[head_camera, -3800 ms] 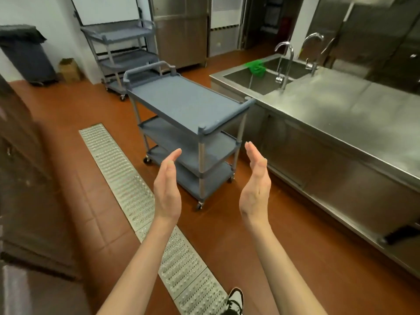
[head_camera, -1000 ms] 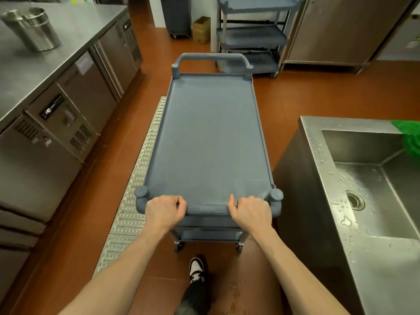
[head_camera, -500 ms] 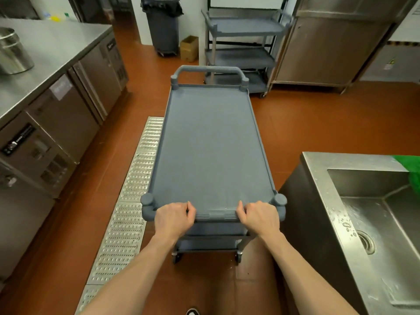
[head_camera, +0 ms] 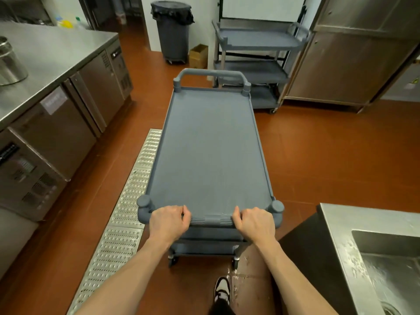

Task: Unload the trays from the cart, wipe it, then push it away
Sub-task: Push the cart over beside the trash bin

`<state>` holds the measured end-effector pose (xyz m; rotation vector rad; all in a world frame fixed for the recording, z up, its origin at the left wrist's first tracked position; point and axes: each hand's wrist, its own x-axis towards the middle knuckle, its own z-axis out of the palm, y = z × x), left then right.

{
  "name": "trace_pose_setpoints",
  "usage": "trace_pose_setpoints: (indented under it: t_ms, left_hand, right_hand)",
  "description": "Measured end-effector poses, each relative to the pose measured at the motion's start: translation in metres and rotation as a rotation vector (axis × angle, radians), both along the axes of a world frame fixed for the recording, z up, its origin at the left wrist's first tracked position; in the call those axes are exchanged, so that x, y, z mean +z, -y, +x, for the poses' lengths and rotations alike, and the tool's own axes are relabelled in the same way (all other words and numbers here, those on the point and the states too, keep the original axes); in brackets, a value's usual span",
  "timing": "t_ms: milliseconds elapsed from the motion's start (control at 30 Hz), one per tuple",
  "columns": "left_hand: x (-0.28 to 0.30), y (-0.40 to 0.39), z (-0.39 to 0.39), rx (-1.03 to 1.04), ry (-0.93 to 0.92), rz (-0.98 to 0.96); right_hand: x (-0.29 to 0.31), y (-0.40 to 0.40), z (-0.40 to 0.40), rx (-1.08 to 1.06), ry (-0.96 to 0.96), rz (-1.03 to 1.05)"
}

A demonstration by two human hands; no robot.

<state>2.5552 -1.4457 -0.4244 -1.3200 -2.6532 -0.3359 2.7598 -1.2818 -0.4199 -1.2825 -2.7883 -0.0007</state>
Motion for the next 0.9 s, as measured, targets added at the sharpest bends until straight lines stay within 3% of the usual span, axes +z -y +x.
trace_pose_setpoints:
  t_ms: [367, 900]
  left_hand:
    - [0.003, -0.131, -0.068, 0.051, 0.014, 0.013]
    - [-0.002, -0.318, -0.199, 0.113, -0.009, 0.031]
  right_hand:
    - [-0.001, -0.146, -0.079, 0.043, -0.038, 0.030]
    - [0.004, -0.347, -0.226, 0.155, 0.063, -0.005]
